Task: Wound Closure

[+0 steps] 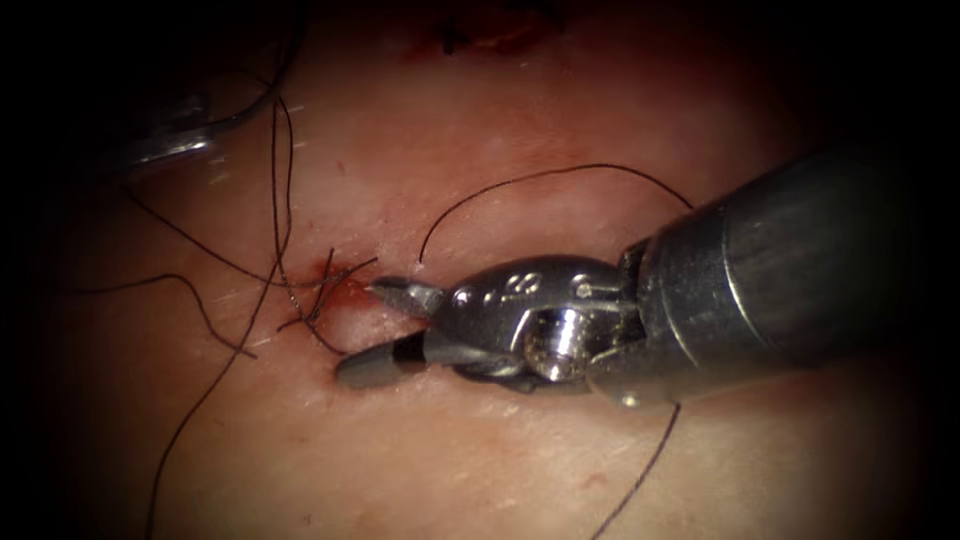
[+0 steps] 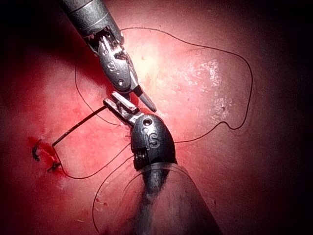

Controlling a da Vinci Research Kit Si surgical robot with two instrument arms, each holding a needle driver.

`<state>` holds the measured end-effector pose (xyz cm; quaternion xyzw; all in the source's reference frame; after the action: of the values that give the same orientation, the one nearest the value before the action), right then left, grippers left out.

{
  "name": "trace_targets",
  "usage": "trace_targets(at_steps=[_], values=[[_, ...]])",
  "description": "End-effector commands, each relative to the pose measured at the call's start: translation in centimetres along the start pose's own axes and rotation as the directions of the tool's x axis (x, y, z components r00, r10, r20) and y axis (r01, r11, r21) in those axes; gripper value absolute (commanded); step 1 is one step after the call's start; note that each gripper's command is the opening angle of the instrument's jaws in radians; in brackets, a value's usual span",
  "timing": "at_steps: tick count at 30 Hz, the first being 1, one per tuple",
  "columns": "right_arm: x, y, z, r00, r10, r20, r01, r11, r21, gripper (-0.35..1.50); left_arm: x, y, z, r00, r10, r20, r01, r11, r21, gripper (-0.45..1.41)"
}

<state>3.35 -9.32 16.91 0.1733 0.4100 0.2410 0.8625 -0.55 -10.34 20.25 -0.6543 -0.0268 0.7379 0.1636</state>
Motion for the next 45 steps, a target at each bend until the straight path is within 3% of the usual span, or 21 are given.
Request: trace_targets(at_steps=[1,12,13,14,15,16,19,23,32,39,45], values=[[-0.03,-0.12,0.14,1.0,-0.02,-0.001,0.02,1.0,0.003,1.25,-0.01,0.14,0.07,1.0,-0.009,-0.002,0.009,1.0,0.0,-0.45],[-0.03,-0.16,0.24,0.992,-0.129,0.017,0.129,0.992,-0.001,1.19,0.06,0.06,0.05,1.0,-0.024,-0.004,0.024,1.0,-0.001,-0.45],[-0.03,-0.18,0.27,0.99,-0.136,0.02,0.136,0.991,-0.001,1.08,0.07,0.05,0.06,1.0,-0.026,-0.004,0.026,1.0,-0.001,-0.45],[-0.03,-0.18,0.27,0.99,-0.136,0.02,0.136,0.991,-0.001,1.08,0.07,0.05,0.06,1.0,-0.026,-0.004,0.026,1.0,-0.001,-0.45],[-0.04,-0.21,0.28,0.986,-0.161,0.032,0.161,0.987,0.001,0.78,0.07,0.05,0.06,1.0,-0.026,-0.007,0.026,1.0,0.001,-0.45],[-0.04,-0.21,0.28,0.986,-0.161,0.032,0.161,0.987,0.001,0.78,0.07,0.05,0.06,1.0,-0.026,-0.007,0.026,1.0,0.001,-0.45],[-0.03,-0.23,0.28,0.982,-0.186,0.033,0.186,0.983,0.004,0.2,0.07,0.07,0.06,1.0,-0.025,-0.008,0.025,1.0,0.004,-0.45],[-0.08,-0.26,0.3,0.972,-0.234,0.032,0.233,0.972,0.032,-0.35,0.06,0.09,0.05,1.0,-0.024,-0.008,0.024,1.0,0.004,-0.45],[-0.04,-0.38,0.04,0.974,-0.224,0.023,0.219,0.966,0.135,-0.35,0.02,0.16,0.05,1.0,-0.017,-0.011,0.017,1.0,0.007,-0.45],[-0.15,-0.88,-0.51,0.988,-0.149,0.034,0.14,0.969,0.202,-0.35,-0.15,0.41,0.06,1.0,0.003,-0.021,-0.003,1.0,-0.003,-0.45],[0.01,-1.3,-1.07,0.992,-0.122,0.008,0.116,0.959,0.257,-0.35,-0.32,0.82,0.18,0.999,-0.006,-0.045,0.005,1.0,-0.027,-0.45]])
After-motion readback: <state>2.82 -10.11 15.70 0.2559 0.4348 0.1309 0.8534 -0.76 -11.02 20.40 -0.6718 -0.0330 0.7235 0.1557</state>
